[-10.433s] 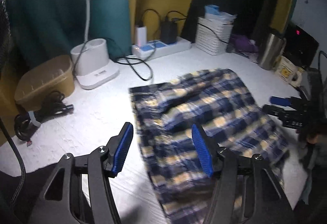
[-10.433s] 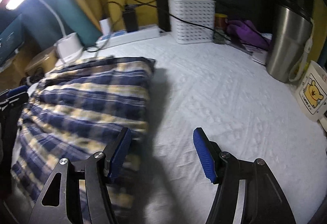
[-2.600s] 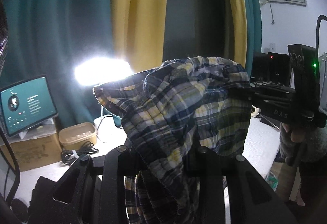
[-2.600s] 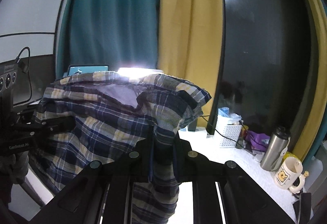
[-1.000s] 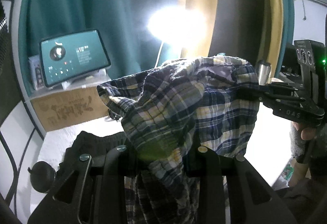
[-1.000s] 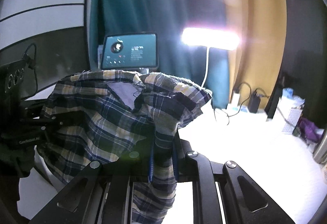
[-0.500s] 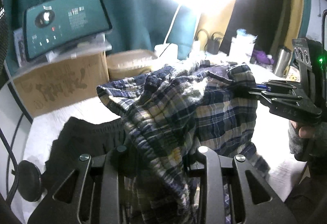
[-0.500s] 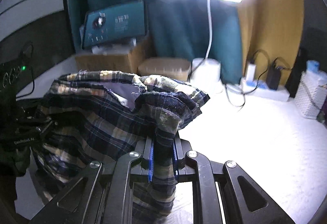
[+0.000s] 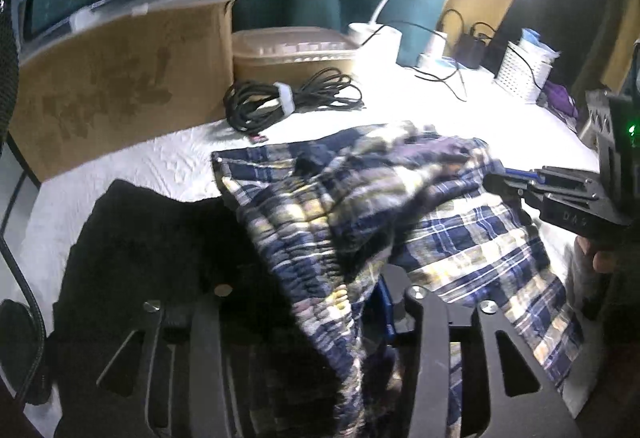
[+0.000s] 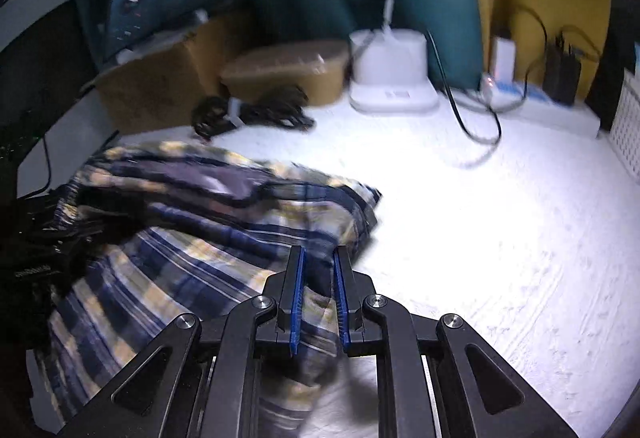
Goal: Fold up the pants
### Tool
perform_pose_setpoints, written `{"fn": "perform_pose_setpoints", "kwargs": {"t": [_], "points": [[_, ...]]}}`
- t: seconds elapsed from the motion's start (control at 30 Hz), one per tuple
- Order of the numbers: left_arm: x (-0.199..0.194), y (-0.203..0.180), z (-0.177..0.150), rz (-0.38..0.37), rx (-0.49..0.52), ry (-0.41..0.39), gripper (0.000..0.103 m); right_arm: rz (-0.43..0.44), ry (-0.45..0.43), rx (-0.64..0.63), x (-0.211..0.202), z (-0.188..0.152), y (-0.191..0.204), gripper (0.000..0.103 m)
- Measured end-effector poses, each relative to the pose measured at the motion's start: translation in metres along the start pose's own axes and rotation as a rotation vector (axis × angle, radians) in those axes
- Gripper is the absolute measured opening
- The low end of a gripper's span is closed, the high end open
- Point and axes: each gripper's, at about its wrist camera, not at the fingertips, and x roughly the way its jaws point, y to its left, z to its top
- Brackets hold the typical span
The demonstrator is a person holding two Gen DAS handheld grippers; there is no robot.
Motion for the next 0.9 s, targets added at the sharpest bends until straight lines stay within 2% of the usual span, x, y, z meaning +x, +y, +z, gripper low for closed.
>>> {"fn": "perform_pose_setpoints", "kwargs": {"t": [0.07,0.13,0.3,0.43,0.57,0.9], "points": [[0.001,0.006,-0.001,0.002,-0.019,-0.001,0.055,0.015,0.007,0.027,0.001,-0.001,-0.005,0.015],[0.000,0.008,-0.002,-0.005,-0.026,-0.001,0.055,-0.001,0.005,0.035,0.000,0.000,-0.008,0.023],[-0.007,0.005,0.003,0.016,-0.026,-0.005,0.055,-0.082,-0.026,0.070,-0.015,0.000,-0.019,0.024],[-0.035,-0.006,0.010,0.014,0.020,-0.061,0.055,-0.127,-0.060,0.085,-0.031,0.005,-0.033,0.024],[-0.052,-0.009,0.014,0.010,0.036,-0.104,0.055,-0.111,-0.075,0.080,-0.035,0.010,-0.032,0.024],[-0.055,-0.010,0.023,0.012,0.017,-0.122,0.056,-0.064,-0.045,0.027,-0.017,0.015,-0.017,0.024]]}}
